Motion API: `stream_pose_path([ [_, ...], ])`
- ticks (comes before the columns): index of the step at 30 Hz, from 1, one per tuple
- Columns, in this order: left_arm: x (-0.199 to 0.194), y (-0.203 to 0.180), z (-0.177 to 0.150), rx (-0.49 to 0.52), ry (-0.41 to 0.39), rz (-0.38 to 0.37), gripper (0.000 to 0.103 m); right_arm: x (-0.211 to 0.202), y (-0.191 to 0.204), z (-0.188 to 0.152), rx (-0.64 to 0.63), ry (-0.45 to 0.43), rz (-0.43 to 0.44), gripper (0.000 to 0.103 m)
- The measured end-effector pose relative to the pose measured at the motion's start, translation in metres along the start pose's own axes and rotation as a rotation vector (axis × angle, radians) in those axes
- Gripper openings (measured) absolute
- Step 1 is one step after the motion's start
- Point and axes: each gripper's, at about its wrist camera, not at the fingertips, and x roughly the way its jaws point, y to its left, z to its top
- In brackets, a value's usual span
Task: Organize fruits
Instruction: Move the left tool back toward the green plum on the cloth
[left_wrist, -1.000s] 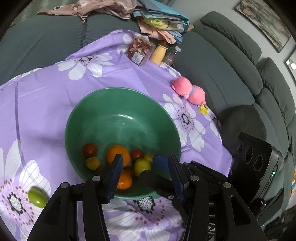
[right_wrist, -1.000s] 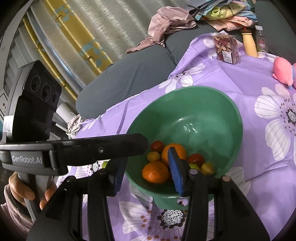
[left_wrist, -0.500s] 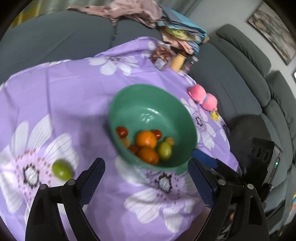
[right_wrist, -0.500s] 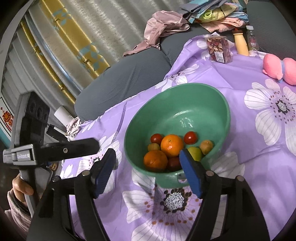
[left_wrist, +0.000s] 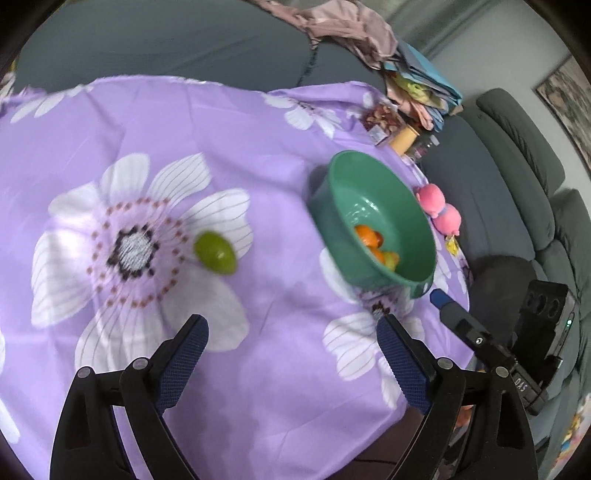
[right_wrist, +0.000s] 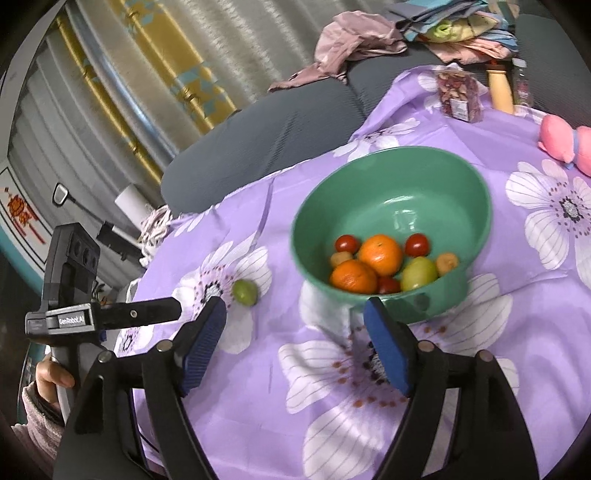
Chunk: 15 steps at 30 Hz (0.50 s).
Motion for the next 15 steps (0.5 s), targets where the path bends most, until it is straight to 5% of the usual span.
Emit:
stream_pose_path([
  [15, -0.028, 0.051, -0.030, -0.097, -0.028, -0.030, 0.092, 0.021, 0.062, -0.017, -0.132, 0.106, 0.020, 0.078],
])
